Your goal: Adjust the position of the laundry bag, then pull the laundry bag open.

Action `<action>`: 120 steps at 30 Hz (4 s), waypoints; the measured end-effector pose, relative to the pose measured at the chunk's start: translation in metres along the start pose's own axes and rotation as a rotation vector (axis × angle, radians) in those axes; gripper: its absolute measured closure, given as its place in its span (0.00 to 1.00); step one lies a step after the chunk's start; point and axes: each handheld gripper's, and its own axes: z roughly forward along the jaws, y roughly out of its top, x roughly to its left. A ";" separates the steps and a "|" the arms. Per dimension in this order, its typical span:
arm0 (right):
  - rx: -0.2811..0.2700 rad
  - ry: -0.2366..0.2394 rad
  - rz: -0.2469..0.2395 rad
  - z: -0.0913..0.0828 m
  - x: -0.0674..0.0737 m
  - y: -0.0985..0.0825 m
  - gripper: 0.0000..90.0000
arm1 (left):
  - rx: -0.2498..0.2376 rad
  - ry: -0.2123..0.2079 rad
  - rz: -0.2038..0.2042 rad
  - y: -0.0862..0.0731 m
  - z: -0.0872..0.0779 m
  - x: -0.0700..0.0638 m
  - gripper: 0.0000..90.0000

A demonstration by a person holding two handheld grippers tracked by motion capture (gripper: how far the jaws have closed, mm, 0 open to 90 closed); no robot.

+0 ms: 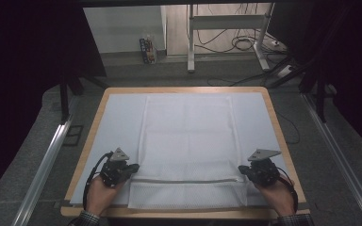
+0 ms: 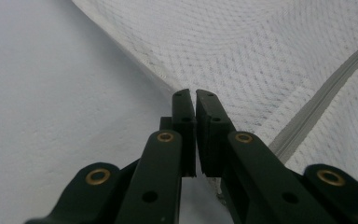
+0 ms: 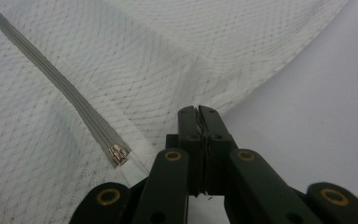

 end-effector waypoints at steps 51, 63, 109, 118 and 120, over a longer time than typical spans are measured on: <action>-0.076 -0.014 -0.011 0.015 -0.008 -0.001 0.04 | -0.001 0.012 0.028 -0.002 0.013 0.004 0.08; -0.077 0.025 0.035 0.000 -0.003 -0.010 0.00 | 0.012 0.008 0.049 -0.003 0.015 0.002 0.08; 0.107 -0.028 0.021 -0.011 0.042 -0.036 0.81 | -0.008 0.001 0.063 -0.001 0.015 0.000 0.07; 0.078 0.007 0.030 -0.012 0.040 -0.037 0.96 | -0.028 -0.012 0.055 0.002 0.012 -0.002 0.08; 0.053 -0.003 0.007 -0.015 0.041 -0.036 0.96 | -0.039 -0.020 0.047 0.004 0.012 -0.004 0.08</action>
